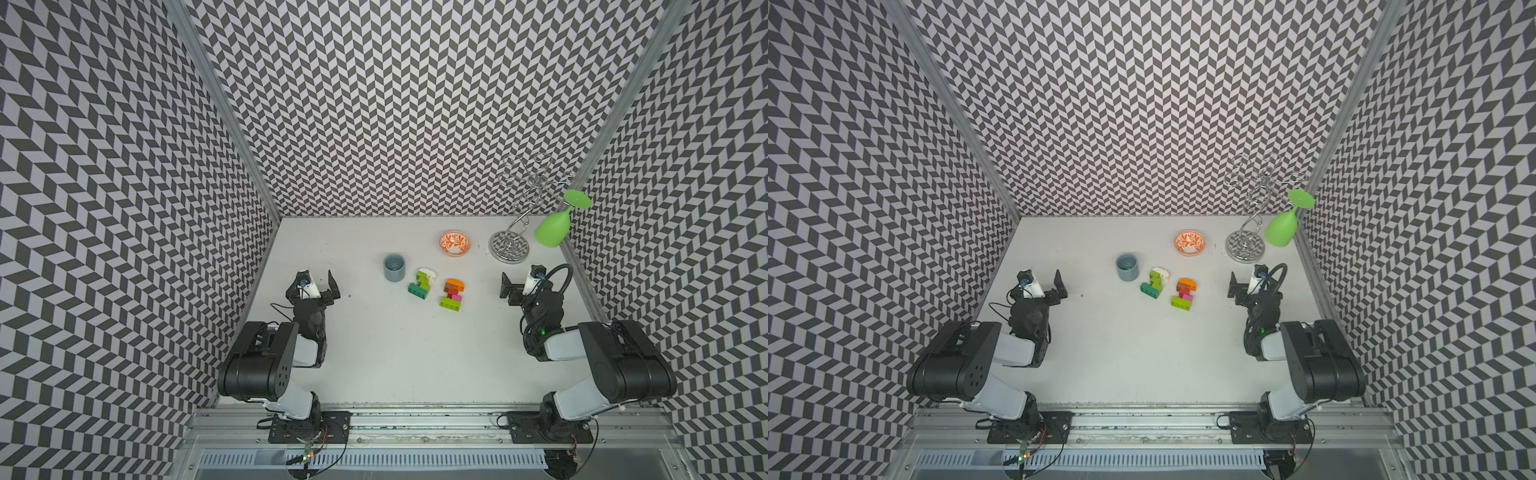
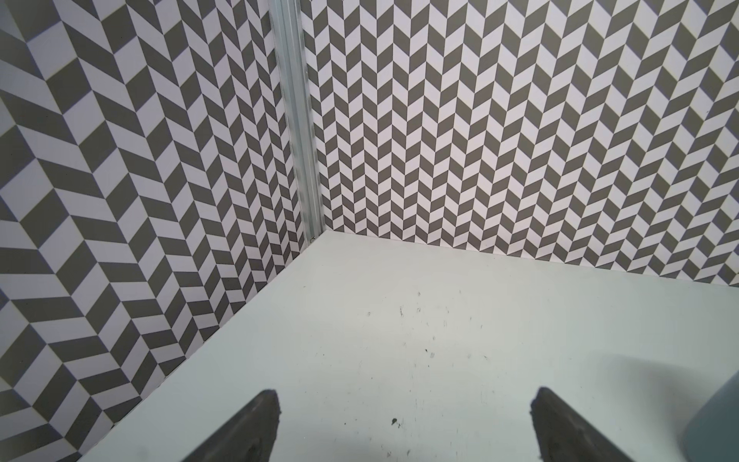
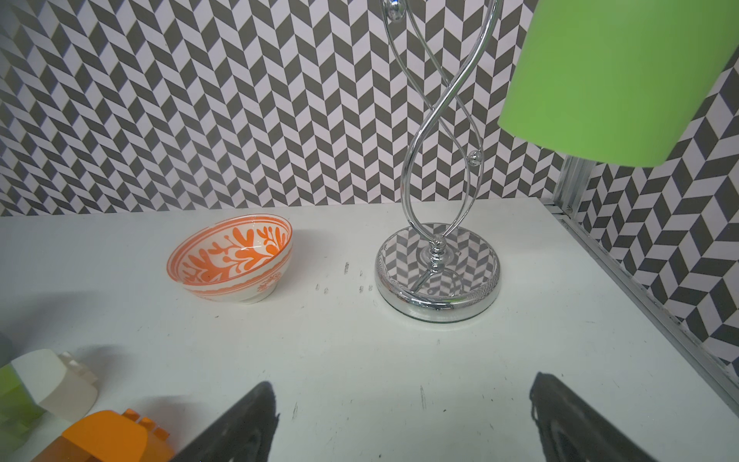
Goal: Assemble the letter s with lego
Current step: Reset both arms
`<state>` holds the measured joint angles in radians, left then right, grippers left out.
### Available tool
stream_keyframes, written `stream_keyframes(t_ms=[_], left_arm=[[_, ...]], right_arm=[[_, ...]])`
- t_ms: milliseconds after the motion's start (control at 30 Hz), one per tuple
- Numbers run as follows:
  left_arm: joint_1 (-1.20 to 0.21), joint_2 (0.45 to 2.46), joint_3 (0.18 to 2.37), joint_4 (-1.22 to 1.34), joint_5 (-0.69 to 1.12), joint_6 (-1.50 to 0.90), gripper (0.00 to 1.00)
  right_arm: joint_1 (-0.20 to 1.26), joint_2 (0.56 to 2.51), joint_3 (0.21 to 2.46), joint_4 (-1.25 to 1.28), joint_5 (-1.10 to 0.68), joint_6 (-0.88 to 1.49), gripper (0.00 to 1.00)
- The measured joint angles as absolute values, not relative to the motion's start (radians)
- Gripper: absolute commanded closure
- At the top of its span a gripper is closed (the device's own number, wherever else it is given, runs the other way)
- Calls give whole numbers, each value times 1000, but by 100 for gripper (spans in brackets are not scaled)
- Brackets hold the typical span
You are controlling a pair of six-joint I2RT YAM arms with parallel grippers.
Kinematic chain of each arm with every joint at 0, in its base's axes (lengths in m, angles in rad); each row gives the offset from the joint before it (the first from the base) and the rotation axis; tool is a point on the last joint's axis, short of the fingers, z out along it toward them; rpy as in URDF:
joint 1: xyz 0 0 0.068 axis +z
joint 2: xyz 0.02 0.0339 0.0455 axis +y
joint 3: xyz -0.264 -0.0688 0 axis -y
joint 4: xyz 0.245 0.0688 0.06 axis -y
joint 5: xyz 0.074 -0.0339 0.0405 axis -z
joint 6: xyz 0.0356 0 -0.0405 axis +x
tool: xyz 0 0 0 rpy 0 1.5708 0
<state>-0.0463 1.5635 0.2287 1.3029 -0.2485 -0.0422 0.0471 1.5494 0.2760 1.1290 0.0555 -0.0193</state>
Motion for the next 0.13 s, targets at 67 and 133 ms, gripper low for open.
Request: stream_keyframes(t_ms=[67,133], left_arm=[[-46,1563,229,1299,-249,-42,0],[-46,1563,229,1299,-249,-42,0]], right_arm=[[47,1549,276,1129,56,-19,1],[47,1549,276,1129,56,-20,1]])
